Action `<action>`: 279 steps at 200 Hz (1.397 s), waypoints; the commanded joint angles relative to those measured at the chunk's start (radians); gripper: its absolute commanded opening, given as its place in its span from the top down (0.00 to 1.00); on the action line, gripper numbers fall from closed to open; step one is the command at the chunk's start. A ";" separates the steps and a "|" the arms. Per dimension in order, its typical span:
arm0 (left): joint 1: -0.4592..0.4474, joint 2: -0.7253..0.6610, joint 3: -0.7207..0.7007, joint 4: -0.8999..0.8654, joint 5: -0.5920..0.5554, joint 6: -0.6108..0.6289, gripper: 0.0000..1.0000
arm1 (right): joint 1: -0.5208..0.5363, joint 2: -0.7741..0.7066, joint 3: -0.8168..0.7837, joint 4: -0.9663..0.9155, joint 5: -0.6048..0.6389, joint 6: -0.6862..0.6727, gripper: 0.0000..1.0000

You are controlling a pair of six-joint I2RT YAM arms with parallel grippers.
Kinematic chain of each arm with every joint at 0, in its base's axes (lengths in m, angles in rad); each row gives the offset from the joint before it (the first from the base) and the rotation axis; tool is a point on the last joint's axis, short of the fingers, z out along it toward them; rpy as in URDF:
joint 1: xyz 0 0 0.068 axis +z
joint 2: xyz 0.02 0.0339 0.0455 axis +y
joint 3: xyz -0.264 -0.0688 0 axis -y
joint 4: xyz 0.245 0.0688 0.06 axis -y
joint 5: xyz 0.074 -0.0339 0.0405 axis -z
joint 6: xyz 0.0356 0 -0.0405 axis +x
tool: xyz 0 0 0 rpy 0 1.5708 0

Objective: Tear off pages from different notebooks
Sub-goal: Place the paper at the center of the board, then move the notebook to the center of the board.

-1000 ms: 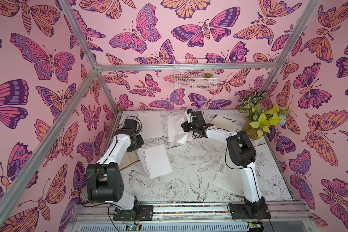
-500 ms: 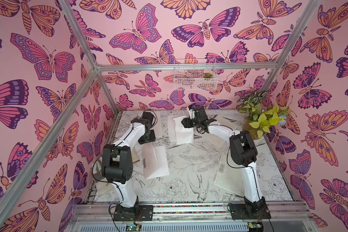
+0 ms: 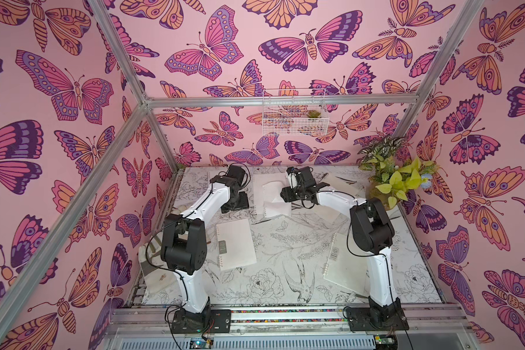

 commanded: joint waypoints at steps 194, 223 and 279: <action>-0.142 -0.228 -0.721 0.490 0.160 -0.212 0.00 | 0.011 -0.421 -0.260 -0.258 0.196 0.213 0.01; -0.042 -0.261 -0.773 0.491 0.173 -0.184 0.00 | -0.147 -0.707 -0.661 -0.239 0.178 0.336 0.01; 0.073 -0.310 -0.779 0.464 0.184 -0.129 0.00 | -0.326 -1.083 -1.026 -0.344 0.373 0.532 0.01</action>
